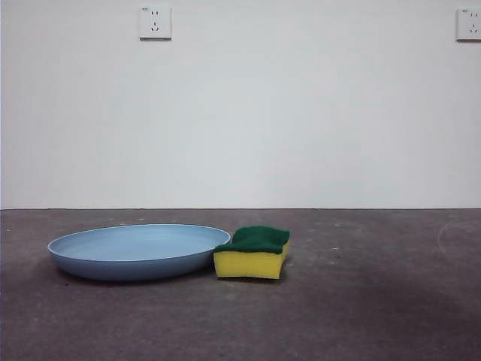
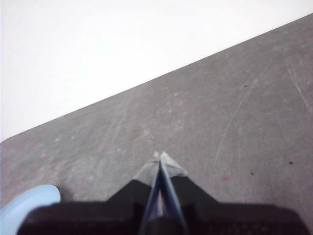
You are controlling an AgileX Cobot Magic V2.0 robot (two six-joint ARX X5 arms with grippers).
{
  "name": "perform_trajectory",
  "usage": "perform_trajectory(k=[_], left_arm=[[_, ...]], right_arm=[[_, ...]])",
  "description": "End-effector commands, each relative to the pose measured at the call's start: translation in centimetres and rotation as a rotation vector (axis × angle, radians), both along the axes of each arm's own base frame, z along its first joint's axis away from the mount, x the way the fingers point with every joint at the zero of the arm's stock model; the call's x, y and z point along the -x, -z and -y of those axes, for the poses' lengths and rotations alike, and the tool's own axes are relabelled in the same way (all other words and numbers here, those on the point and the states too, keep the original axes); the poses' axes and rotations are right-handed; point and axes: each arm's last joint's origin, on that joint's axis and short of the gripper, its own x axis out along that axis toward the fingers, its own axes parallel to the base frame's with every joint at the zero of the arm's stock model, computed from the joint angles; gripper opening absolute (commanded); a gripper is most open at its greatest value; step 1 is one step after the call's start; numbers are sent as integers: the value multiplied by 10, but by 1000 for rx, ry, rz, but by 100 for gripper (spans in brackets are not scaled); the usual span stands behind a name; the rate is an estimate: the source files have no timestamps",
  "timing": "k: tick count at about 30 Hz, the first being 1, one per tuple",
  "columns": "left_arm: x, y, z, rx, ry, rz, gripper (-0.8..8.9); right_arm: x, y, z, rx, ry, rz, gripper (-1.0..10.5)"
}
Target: Pick up the plate,pick up the cloth,clean the plate with the cloth
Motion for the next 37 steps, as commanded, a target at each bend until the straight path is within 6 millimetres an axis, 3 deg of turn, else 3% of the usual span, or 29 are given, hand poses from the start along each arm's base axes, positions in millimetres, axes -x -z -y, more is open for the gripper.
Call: perform_trajectory(k=[1,7,13,20,23,25,27,31,37], left_arm=[[-3,-13,0,16,-1,-27,-5],[-21,-49,3,-43,66,-97,-5],[-50,-77,7,-142,143,-244,-4],[-84,-87,11,-170,187,-397,32],[-93,-84,13,-148,232,-425,268],[-98,-79,13,-147,234,-452,349],[-102,-74,14,-145,239,-479,346],[-122,-69,16,-144,242,-523,346],[-183,-79,21,-225,284,-629,346]], right_arm=[[-4,-21,-1,-14,-4,-29,-11],[-28,-63,-6,49,-148,-111,-11],[-59,-87,-13,80,-326,-264,-11],[-90,-88,-19,127,-466,-449,10],[-97,-84,-19,124,-467,-484,169],[-98,-83,-19,123,-467,-493,309],[-98,-83,-19,123,-467,-492,415],[-98,-83,-19,122,-467,-492,418],[-98,-83,-20,123,-468,-492,414]])
